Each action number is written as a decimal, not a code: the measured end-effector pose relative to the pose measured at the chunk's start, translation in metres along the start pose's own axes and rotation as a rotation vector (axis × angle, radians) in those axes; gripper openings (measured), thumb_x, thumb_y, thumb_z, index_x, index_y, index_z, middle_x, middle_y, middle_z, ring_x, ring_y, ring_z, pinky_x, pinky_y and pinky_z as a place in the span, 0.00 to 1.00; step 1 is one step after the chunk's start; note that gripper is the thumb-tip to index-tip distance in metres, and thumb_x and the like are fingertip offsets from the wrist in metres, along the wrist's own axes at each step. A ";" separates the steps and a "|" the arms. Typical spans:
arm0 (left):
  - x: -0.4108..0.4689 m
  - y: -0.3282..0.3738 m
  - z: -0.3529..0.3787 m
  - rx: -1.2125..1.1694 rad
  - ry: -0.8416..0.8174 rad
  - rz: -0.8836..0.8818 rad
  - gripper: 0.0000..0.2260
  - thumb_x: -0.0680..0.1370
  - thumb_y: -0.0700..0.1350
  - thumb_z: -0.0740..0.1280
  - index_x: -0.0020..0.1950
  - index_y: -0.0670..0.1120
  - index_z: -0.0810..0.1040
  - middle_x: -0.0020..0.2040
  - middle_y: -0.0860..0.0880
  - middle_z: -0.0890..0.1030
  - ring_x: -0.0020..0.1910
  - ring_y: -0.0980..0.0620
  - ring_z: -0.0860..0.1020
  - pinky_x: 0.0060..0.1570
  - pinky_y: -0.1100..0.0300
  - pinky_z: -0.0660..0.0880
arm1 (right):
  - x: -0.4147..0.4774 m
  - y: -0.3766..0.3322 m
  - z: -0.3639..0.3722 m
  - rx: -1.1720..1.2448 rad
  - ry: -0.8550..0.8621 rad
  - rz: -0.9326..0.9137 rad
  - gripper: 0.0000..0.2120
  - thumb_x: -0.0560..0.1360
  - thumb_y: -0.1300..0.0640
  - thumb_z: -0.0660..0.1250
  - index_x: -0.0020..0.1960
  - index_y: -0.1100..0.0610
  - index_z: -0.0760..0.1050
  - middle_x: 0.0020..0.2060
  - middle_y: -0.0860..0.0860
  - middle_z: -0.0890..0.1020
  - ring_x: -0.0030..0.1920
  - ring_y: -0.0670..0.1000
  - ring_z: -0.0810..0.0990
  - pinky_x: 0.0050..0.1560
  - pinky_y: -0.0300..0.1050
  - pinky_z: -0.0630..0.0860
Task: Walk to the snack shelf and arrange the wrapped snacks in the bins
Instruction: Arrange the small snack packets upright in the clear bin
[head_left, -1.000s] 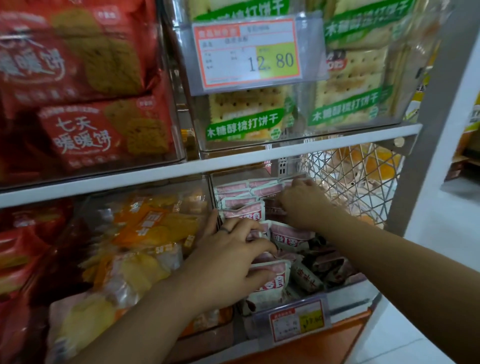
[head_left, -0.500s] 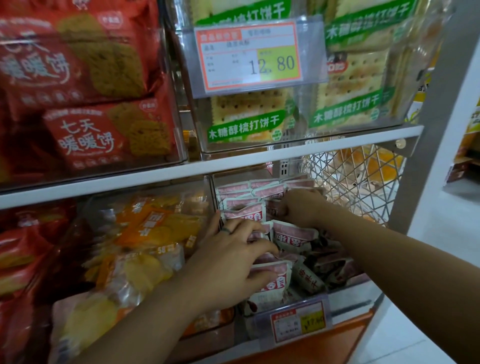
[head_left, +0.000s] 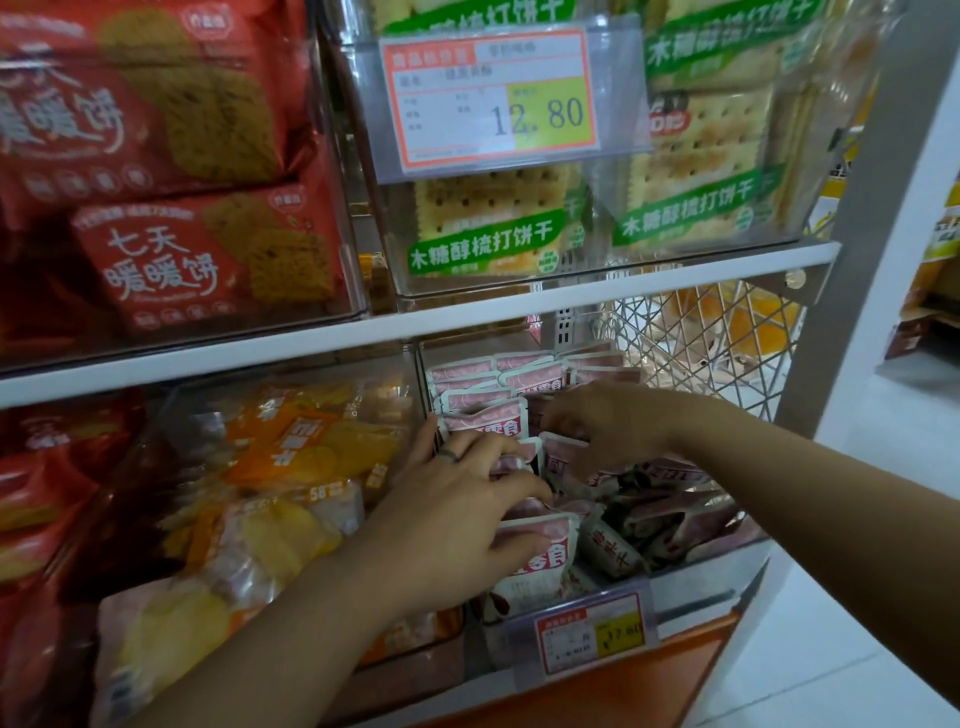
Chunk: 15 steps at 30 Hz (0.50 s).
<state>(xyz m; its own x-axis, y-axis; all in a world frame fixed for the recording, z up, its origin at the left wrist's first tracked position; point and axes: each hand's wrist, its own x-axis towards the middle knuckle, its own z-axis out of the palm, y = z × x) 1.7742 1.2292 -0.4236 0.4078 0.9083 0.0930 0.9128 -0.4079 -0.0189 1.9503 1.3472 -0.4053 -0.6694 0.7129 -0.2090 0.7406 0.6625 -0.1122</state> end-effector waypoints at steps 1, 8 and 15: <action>0.000 0.000 0.000 0.000 0.003 -0.001 0.27 0.71 0.69 0.44 0.66 0.65 0.66 0.71 0.60 0.59 0.71 0.55 0.56 0.71 0.45 0.36 | 0.004 -0.001 0.006 -0.078 -0.012 -0.009 0.20 0.70 0.53 0.71 0.60 0.53 0.72 0.54 0.49 0.77 0.53 0.50 0.75 0.51 0.46 0.73; 0.000 0.000 0.000 -0.007 -0.006 -0.002 0.27 0.71 0.70 0.44 0.66 0.65 0.65 0.71 0.61 0.59 0.71 0.56 0.56 0.71 0.45 0.35 | 0.014 -0.002 0.008 -0.261 0.172 -0.116 0.16 0.71 0.62 0.67 0.59 0.54 0.74 0.54 0.54 0.80 0.56 0.55 0.76 0.47 0.42 0.65; 0.000 0.001 -0.001 0.021 -0.011 -0.005 0.27 0.71 0.70 0.42 0.66 0.65 0.65 0.70 0.60 0.61 0.71 0.55 0.58 0.70 0.44 0.37 | 0.019 0.009 0.014 -0.376 0.230 -0.059 0.16 0.71 0.51 0.69 0.58 0.51 0.74 0.55 0.53 0.79 0.59 0.56 0.74 0.60 0.48 0.66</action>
<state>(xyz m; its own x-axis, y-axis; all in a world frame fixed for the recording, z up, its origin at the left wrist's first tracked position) 1.7753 1.2282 -0.4223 0.4030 0.9115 0.0823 0.9152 -0.4011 -0.0396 1.9449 1.3632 -0.4233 -0.7368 0.6760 0.0135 0.6567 0.7106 0.2525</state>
